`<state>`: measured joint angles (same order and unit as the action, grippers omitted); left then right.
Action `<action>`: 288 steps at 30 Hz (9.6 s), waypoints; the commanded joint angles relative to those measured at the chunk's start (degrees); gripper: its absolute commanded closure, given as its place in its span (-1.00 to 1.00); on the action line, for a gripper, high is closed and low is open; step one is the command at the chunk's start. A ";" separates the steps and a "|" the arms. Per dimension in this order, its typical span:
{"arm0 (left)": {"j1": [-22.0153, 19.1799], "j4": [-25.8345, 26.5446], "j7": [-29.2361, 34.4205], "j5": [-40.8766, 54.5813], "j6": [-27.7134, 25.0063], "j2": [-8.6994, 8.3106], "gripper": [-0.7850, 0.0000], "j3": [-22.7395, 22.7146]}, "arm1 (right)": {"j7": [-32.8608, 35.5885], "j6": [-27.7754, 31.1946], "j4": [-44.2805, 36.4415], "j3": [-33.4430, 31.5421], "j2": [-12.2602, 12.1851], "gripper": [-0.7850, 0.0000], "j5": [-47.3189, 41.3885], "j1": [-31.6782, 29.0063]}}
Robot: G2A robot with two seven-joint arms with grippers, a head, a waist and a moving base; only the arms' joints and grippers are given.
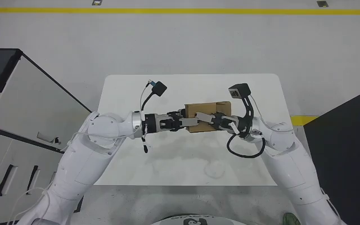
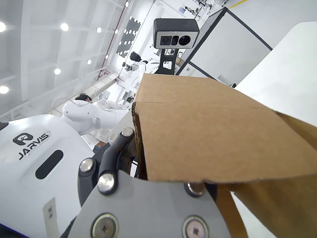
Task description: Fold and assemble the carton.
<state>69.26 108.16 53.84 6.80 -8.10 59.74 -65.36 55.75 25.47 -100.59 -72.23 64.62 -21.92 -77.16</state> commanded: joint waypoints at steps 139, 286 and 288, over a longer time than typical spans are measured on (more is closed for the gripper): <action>1.20 -6.33 5.63 24.55 -11.32 2.55 1.00 1.01 | 1.44 -6.82 -4.08 -9.92 -1.86 1.00 -14.30 -3.69; 4.98 -13.71 13.33 32.77 -19.50 5.04 1.00 -0.88 | 6.00 -16.75 -3.77 -1.20 -2.04 1.00 -14.06 0.74; 5.12 -13.52 12.83 31.39 -19.47 4.96 1.00 -1.18 | 6.05 -17.06 -3.85 -1.11 -2.08 1.00 -13.65 0.74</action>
<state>74.31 94.56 66.88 38.84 -27.61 64.73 -66.43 61.76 8.52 -104.41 -73.38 62.54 -35.70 -76.42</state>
